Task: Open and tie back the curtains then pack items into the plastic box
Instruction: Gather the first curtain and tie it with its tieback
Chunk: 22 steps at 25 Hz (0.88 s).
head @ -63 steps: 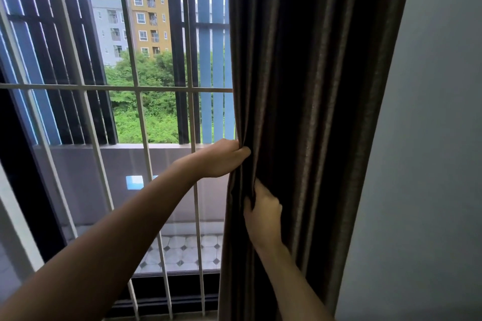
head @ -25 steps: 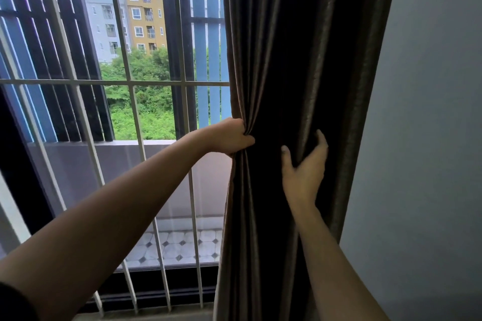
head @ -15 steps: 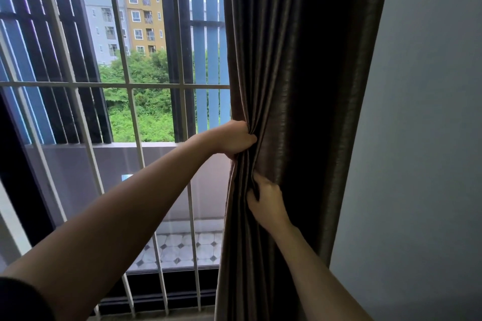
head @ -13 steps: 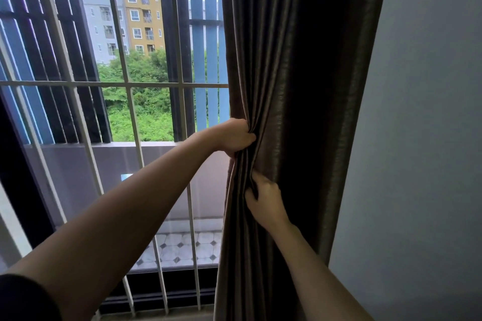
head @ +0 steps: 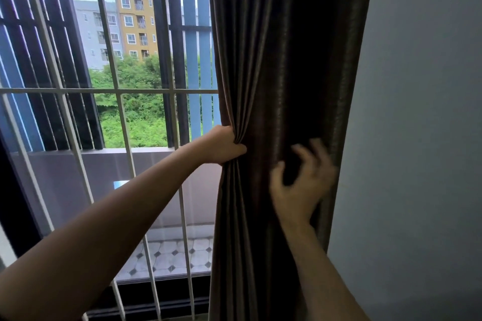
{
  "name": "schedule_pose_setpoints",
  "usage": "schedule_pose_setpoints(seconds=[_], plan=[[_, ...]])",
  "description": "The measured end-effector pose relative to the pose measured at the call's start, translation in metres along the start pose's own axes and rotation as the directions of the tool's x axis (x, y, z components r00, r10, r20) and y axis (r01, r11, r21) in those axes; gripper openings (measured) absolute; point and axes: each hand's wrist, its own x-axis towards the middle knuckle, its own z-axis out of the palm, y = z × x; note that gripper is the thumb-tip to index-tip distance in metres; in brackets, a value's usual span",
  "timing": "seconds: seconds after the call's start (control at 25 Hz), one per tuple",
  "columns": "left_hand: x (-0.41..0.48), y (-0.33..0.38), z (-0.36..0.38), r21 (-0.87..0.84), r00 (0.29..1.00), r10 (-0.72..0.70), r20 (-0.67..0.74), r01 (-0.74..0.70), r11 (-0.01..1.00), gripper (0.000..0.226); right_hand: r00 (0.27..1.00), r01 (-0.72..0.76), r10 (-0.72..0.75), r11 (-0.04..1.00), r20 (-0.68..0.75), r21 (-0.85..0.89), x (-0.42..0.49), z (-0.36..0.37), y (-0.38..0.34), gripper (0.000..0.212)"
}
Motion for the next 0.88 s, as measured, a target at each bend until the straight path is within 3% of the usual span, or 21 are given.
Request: schedule_pose_setpoints(seconds=[0.04,0.08,0.16,0.28,0.4,0.52,0.6,0.76,0.88], plan=[[-0.002,-0.004,0.0,-0.028,1.0,-0.004,0.016,0.005,1.0,0.026,0.984,-0.116,0.117,0.993,-0.136,0.011,0.015,-0.008,0.005,0.055],[-0.003,-0.008,-0.001,-0.046,1.0,-0.004,0.029,0.005,0.999,0.028,0.96,-0.243,0.249,0.968,-0.13,0.061,0.03,-0.014,0.012,0.065],[-0.004,-0.012,-0.003,-0.05,0.999,0.0,0.039,0.002,0.999,0.029,0.917,-0.393,0.372,0.906,0.144,0.16,0.051,-0.012,0.032,0.071],[-0.003,-0.011,-0.004,-0.044,0.999,0.012,0.052,-0.01,0.999,0.027,0.815,-0.303,0.192,0.945,0.546,0.121,0.046,0.006,0.038,0.067],[0.001,-0.008,-0.003,-0.066,0.997,0.02,0.075,-0.015,0.998,0.026,0.64,-0.329,0.115,0.935,0.76,0.136,0.016,0.018,0.03,0.071],[0.006,-0.002,-0.002,-0.078,0.994,0.034,0.101,-0.026,0.997,0.024,0.534,-0.385,0.067,0.907,0.843,0.171,-0.013,0.031,0.027,0.048],[0.008,0.007,0.0,-0.088,0.991,0.047,0.127,-0.036,0.995,0.021,0.49,-0.376,0.012,0.905,0.871,0.199,-0.02,0.039,0.022,0.045],[0.012,0.02,0.0,-0.095,0.988,0.017,0.155,-0.002,0.995,0.022,0.342,-0.372,0.047,0.924,0.939,0.089,-0.018,0.048,0.017,0.04],[0.016,0.025,0.003,-0.01,0.99,0.007,0.139,-0.006,1.0,0.051,0.299,-0.371,0.083,0.928,0.951,0.036,-0.02,0.052,0.013,0.063]])
